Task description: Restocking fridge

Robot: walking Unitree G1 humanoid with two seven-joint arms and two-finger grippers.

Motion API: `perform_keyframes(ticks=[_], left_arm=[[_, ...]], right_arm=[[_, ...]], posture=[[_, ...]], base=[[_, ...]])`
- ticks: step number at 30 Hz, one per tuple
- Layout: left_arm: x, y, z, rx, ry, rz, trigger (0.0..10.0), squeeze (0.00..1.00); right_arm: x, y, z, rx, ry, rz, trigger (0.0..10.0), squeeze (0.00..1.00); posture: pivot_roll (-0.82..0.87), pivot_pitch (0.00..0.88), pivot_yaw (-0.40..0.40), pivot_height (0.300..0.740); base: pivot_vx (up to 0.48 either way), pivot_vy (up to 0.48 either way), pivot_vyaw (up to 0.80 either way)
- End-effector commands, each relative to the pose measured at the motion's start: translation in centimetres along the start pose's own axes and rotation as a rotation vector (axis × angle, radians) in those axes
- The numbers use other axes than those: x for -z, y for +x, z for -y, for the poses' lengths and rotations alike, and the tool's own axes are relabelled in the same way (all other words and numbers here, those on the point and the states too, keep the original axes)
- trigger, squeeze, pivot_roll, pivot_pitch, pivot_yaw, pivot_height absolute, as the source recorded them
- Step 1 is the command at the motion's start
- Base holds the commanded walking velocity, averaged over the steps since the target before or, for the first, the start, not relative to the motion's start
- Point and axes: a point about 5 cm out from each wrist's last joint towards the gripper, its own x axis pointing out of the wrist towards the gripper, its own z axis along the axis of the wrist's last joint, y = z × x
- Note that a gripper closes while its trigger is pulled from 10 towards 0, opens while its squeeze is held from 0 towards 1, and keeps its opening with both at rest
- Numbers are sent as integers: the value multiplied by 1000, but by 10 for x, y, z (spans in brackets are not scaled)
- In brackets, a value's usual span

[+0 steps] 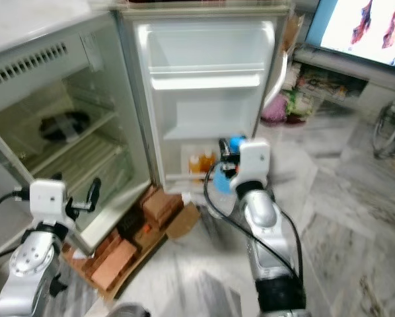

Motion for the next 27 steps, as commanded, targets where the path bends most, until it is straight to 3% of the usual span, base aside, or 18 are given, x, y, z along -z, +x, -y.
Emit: perform_keyframes(ticks=[1, 9, 13, 27], left_arm=[[-5, 2, -9, -36, 40, 23, 10000, 0], [-9, 1, -6, 10, 23, 49, 10000, 0], [-11, 2, -5, 22, 19, 62, 10000, 0], [-10, 2, -1, 35, 10, 65, 10000, 0]], right_arm=[[-15, 7, -9, -35, 8, 69, 10000, 0], [-18, 8, -9, -75, -16, 77, 10000, 0], [-25, 8, -17, -127, -22, 111, 10000, 0], [-22, 7, -14, -105, -43, 102, 10000, 0]], posture=[[96, 19, -53, 740], [94, 19, -56, 740], [90, 17, -55, 740], [88, 23, -59, 740]], base=[[0, 0, 0], [0, 0, 0], [0, 0, 0], [288, 0, 0]])
